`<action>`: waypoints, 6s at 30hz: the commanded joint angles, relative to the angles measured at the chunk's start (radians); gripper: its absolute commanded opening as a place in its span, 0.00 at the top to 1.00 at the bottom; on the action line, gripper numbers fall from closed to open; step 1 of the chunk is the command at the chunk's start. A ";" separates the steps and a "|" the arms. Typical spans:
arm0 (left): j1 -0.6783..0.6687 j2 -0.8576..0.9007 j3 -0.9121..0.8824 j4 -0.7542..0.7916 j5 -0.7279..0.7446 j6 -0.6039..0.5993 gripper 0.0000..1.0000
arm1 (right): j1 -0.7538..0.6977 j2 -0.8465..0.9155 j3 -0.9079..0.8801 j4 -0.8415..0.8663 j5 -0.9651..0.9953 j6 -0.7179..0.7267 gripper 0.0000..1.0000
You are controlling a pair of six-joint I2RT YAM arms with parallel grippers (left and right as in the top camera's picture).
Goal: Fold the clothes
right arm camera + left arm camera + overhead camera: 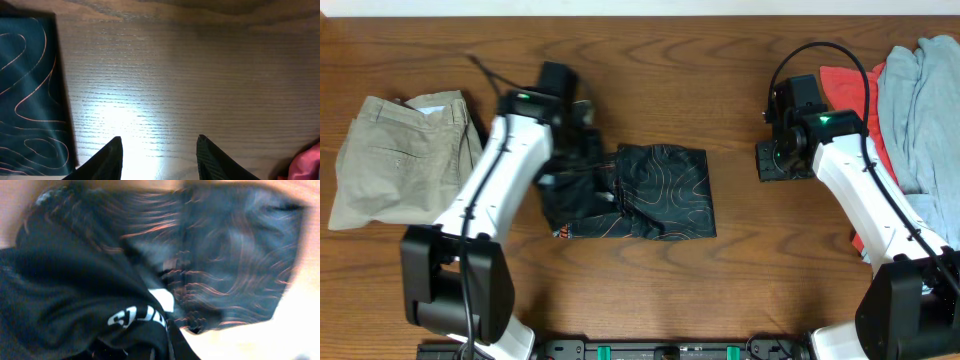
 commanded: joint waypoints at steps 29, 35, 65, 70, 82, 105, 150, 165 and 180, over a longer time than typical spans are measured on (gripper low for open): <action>-0.303 -0.019 0.019 0.213 0.034 -0.181 0.94 | 0.011 0.116 -0.057 0.048 -0.143 0.034 0.71; -0.303 -0.019 0.019 0.197 0.017 -0.173 0.94 | 0.041 0.202 -0.065 0.081 -0.196 0.034 0.75; -0.353 -0.126 0.028 0.110 -0.037 -0.152 0.94 | 0.130 0.256 -0.066 0.134 -0.202 0.034 0.72; -0.395 -0.080 0.027 0.137 -0.037 -0.166 0.94 | 0.131 0.256 -0.066 0.131 -0.202 0.034 0.72; -0.487 0.031 0.027 0.317 -0.026 -0.211 0.94 | 0.135 0.256 -0.066 0.127 -0.202 0.034 0.69; -0.129 0.005 0.010 0.100 -0.145 -0.113 0.66 | 0.026 0.075 0.014 0.091 -0.507 -0.151 0.58; -0.216 0.264 -0.117 0.302 -0.142 -0.113 0.63 | 0.083 0.137 0.081 -0.047 -0.466 -0.151 0.50; -0.216 0.264 -0.117 0.306 -0.142 -0.113 0.62 | 0.215 0.254 -0.003 0.003 -0.420 -0.153 0.84; -0.216 0.264 -0.117 0.290 -0.141 -0.113 0.56 | 0.209 0.255 -0.019 -0.297 -0.103 0.098 0.94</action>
